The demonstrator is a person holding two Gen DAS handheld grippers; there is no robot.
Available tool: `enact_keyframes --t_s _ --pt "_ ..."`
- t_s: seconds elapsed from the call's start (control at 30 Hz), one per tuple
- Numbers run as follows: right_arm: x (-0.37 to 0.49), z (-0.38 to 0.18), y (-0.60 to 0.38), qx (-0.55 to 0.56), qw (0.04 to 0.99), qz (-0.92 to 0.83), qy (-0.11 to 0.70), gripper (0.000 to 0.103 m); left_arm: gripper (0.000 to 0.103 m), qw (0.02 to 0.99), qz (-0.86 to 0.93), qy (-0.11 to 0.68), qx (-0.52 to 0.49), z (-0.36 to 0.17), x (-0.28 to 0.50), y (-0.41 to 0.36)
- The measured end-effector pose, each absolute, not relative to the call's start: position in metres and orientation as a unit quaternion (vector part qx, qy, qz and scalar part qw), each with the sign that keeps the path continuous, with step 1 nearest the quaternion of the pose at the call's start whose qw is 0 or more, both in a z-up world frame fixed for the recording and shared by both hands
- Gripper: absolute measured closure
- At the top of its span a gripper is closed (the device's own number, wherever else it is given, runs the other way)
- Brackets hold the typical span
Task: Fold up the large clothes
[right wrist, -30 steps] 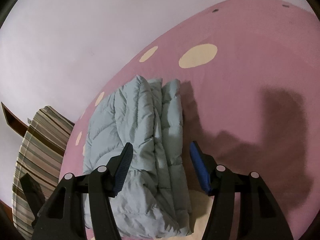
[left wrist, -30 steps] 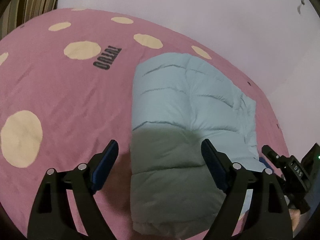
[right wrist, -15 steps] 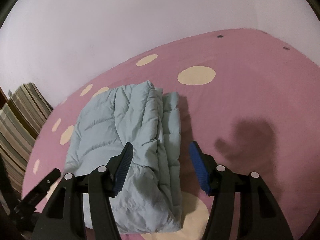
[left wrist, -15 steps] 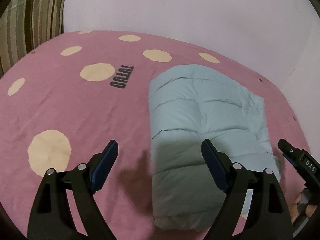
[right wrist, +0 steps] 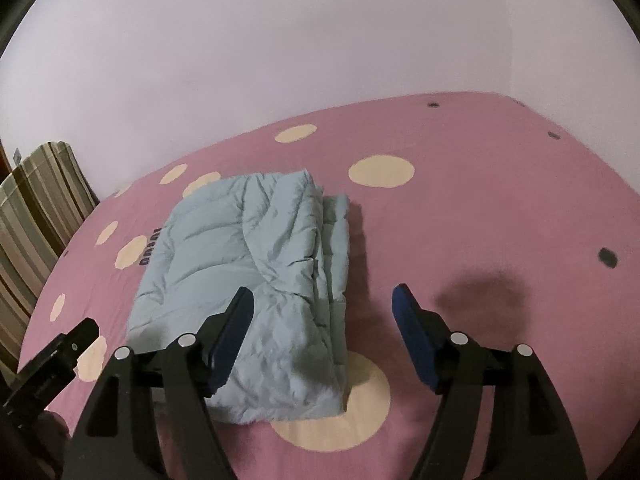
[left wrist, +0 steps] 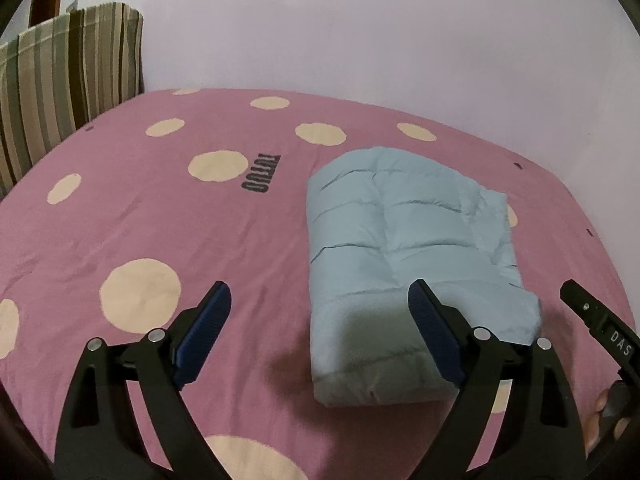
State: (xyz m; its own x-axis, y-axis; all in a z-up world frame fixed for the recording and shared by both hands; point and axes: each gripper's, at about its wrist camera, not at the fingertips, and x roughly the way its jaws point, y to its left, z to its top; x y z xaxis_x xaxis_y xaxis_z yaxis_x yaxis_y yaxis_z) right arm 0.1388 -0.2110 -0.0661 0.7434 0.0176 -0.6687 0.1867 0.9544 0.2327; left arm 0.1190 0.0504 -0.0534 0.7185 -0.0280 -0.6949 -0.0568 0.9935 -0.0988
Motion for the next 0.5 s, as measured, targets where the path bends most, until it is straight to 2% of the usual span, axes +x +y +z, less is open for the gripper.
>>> enact_keyframes --t_s 0.23,0.5 --pt "0.109 -0.041 -0.202 0.123 0.933 -0.039 0.336 0.027 0.008 0.936 0.013 0.350 -0.041 -0.023 0.085 0.044" --pt "0.078 -0.020 -0.189 0.094 0.944 -0.034 0.315 0.023 0.007 0.944 0.016 0.326 -0.037 0.003 0.049 0.039"
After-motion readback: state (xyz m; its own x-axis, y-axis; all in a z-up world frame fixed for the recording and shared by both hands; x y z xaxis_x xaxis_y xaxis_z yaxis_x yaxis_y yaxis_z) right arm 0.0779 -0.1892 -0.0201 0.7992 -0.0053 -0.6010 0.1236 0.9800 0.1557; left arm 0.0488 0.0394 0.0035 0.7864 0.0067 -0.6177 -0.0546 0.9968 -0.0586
